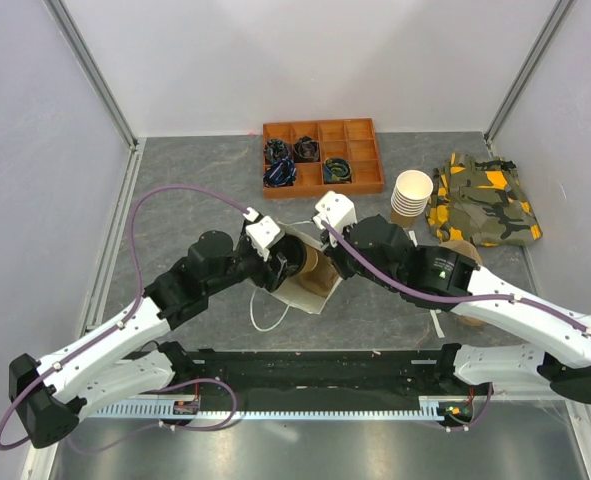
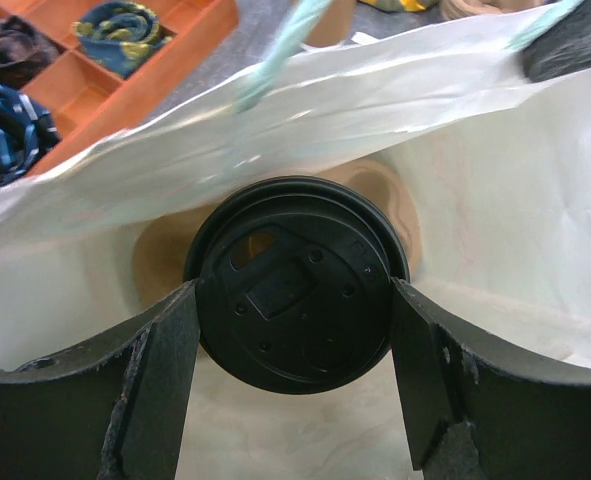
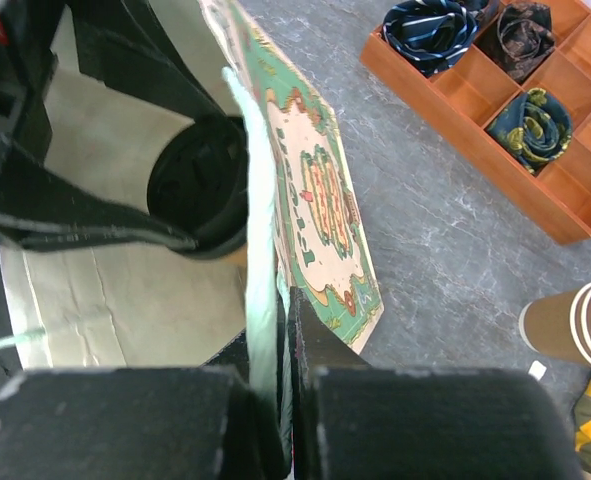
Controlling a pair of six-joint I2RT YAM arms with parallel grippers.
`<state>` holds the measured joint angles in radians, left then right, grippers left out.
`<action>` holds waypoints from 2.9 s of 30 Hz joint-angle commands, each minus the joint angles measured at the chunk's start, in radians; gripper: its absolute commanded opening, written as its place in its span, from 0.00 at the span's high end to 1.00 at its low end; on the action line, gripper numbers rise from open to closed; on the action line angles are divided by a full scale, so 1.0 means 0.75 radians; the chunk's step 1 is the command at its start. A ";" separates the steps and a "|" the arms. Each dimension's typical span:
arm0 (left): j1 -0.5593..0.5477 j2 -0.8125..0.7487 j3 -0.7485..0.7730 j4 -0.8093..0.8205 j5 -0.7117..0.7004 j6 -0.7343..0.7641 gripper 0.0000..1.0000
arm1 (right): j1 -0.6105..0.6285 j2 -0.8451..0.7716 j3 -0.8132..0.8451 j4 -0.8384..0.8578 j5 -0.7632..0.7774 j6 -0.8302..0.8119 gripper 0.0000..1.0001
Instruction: Pack the takeout coffee
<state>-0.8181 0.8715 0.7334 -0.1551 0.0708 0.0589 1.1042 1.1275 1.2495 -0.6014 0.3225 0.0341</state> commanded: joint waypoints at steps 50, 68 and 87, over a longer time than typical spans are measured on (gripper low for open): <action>-0.138 0.646 0.284 0.082 -0.170 0.128 0.60 | -0.407 0.063 0.078 -0.186 -0.426 0.341 1.00; -0.140 0.601 0.472 -0.243 -0.113 0.128 0.63 | -0.523 0.141 0.263 -0.360 -0.962 0.355 1.00; -0.153 0.752 0.493 -0.147 -0.152 0.140 0.64 | -0.701 0.221 0.228 -0.434 -1.097 0.368 1.00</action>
<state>-0.9291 1.3785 1.0817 -0.3489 -0.0006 0.1257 0.6075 1.2785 1.4361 -0.9119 -0.4644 0.2996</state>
